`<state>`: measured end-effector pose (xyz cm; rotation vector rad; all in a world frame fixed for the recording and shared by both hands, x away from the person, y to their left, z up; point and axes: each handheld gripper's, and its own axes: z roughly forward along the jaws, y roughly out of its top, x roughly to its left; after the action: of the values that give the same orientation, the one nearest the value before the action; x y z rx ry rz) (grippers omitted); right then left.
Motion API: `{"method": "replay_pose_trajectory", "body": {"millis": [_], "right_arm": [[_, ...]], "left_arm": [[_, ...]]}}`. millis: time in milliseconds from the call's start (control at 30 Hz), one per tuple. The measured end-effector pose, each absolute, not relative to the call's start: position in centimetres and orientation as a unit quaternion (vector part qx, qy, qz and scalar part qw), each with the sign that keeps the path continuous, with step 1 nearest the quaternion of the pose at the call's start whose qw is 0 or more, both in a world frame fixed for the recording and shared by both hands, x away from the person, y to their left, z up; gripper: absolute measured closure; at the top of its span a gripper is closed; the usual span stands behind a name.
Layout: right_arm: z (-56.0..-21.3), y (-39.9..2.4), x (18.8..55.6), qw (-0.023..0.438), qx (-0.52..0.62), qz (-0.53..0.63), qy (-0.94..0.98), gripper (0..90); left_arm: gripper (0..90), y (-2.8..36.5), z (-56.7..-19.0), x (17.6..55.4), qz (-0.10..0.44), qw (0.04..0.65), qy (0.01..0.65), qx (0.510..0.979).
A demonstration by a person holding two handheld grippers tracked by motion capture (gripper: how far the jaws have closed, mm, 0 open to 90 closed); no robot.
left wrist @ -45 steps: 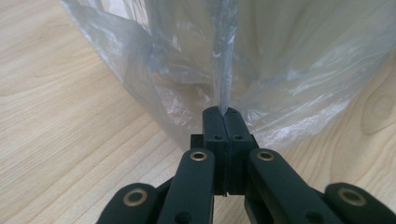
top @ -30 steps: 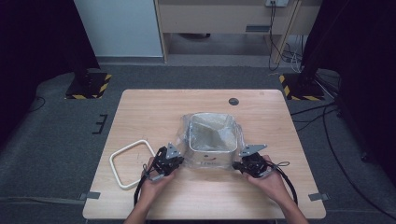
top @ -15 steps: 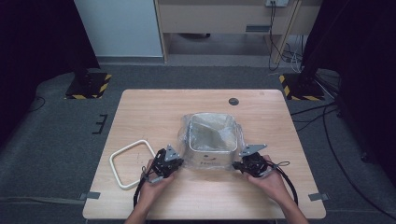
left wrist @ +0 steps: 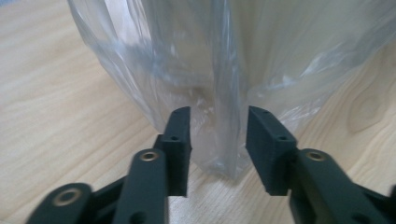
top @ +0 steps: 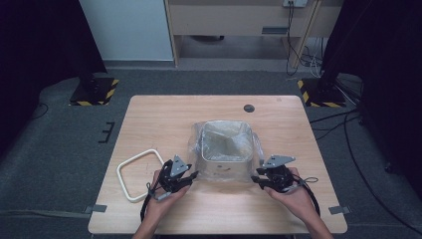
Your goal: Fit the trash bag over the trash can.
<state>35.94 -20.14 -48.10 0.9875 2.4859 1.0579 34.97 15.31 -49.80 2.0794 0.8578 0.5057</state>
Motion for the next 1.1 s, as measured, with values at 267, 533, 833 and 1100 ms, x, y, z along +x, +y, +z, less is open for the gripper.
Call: {"method": "replay_pose_trajectory", "body": {"millis": [267, 533, 833, 1100], "right_arm": [[-46.6, -20.8, 34.9, 0.148, 0.34, 0.384, 0.846, 45.0], [-45.6, -20.8, 34.4, 0.15, 0.333, 0.392, 0.845, 42.4], [-42.9, -20.2, 33.9, 0.16, 0.316, 0.408, 0.841, 52.6], [-39.7, -18.9, 34.7, 0.164, 0.304, 0.431, 0.833, 59.4]], "left_arm": [[47.2, 16.3, -48.1, 33.8, 0.204, 0.427, 0.333, 0.815], [45.2, 16.4, -46.5, 34.3, 0.213, 0.439, 0.331, 0.807], [46.0, 16.4, -44.5, 34.9, 0.225, 0.446, 0.326, 0.803], [49.6, 16.9, -43.0, 35.9, 0.246, 0.455, 0.314, 0.797]]}}
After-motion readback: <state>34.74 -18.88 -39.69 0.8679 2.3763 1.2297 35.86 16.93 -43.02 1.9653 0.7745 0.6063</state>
